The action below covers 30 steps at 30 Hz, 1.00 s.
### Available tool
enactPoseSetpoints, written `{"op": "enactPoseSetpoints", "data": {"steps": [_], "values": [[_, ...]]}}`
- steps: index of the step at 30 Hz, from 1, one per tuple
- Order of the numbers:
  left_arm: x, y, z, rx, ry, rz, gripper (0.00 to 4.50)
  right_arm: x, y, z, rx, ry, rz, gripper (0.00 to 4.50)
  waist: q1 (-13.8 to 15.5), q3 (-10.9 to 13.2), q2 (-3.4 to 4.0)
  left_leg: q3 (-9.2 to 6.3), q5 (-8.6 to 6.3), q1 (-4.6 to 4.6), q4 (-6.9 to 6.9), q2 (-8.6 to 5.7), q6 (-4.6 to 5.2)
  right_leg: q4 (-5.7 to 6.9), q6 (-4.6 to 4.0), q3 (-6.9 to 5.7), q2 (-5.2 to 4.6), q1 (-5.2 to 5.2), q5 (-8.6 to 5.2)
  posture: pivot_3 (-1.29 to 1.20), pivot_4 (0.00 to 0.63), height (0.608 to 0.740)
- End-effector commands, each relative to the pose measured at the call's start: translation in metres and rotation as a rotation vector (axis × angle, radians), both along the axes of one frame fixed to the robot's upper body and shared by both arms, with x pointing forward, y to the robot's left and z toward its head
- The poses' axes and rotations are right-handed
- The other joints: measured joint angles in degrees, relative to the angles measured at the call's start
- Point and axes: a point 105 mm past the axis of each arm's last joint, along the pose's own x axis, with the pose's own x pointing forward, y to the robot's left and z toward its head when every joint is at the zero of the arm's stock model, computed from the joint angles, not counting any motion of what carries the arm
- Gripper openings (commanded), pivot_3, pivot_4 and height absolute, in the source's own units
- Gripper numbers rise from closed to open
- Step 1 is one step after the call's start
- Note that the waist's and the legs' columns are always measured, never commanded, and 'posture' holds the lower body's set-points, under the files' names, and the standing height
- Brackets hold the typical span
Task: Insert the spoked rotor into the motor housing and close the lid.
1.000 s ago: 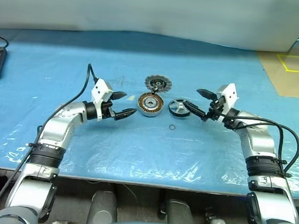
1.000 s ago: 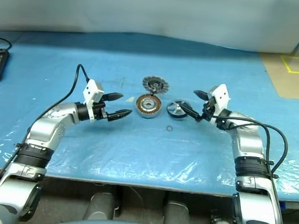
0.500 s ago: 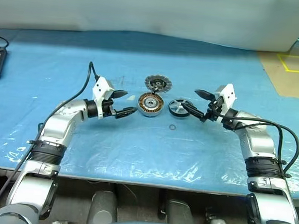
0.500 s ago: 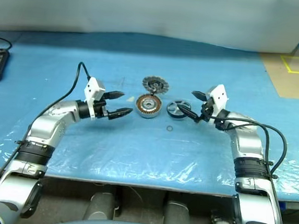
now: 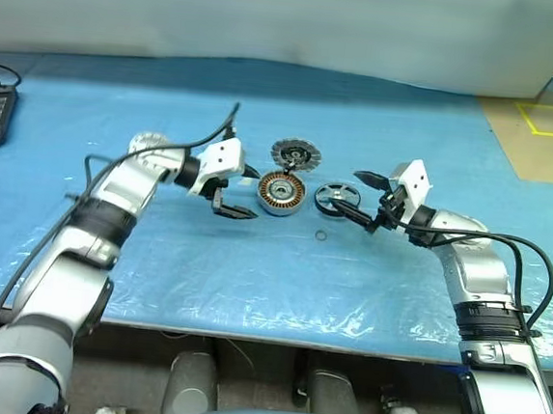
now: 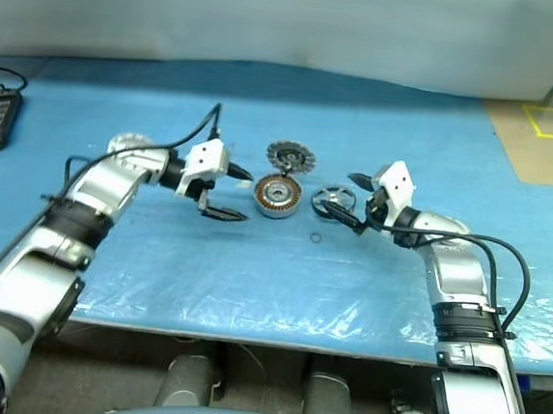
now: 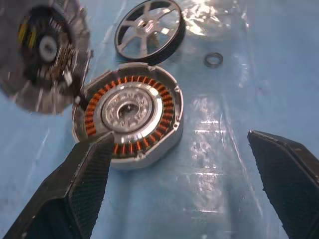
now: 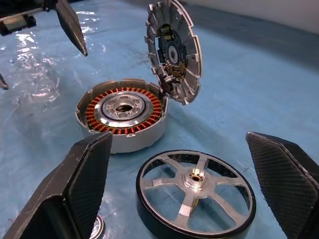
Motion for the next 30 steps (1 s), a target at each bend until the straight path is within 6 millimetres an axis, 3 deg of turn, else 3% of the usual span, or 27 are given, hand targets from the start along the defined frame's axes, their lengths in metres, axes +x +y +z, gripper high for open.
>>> {"op": "enactPoseSetpoints", "data": {"steps": [1,7,14,23,30], "values": [[-0.003,0.003,0.003,0.228,-0.033,-0.189,4.5,0.002,-0.001,0.012,0.006,-0.058,-0.002,4.49,-0.09,0.0,0.0,0.01,0.04,0.0,0.0,-0.01,-0.06,-0.01,0.0,0.02,0.0,0.0,0.0,0.0,0.15,0.74],[0.006,-0.01,0.018,0.486,-0.169,-0.389,4.5,0.002,-0.007,0.006,0.002,-0.055,-0.014,4.49,0.56,0.01,-0.02,0.0,0.03,-0.03,-0.01,0.08,-0.05,0.07,0.0,-0.06,0.01,-0.06,0.0,0.0,0.15,0.74],[0.028,-0.029,0.048,0.695,-0.388,-0.408,4.5,0.01,-0.016,0.014,-0.001,-0.087,-0.045,4.49,1.32,0.06,-0.11,0.0,0.03,-0.05,0.15,-0.03,-0.06,0.14,0.0,-0.04,-0.07,-0.02,0.0,0.0,0.15,0.74],[0.035,-0.042,0.032,0.801,-0.433,-0.409,4.5,0.005,-0.03,0.017,-0.036,-0.082,-0.053,4.49,1.37,0.12,-0.2,-0.05,0.04,-0.12,0.13,-0.01,-0.06,0.13,0.06,-0.12,-0.07,-0.04,-0.03,0.0,0.15,0.74],[0.037,-0.053,0.021,0.782,-0.466,-0.407,4.5,0.005,-0.025,0.019,-0.025,-0.096,-0.054,4.49,1.41,0.13,-0.22,-0.07,0.0,-0.11,0.16,-0.02,0.02,0.18,0.06,-0.14,-0.08,-0.03,-0.03,0.0,0.15,0.74]]}}
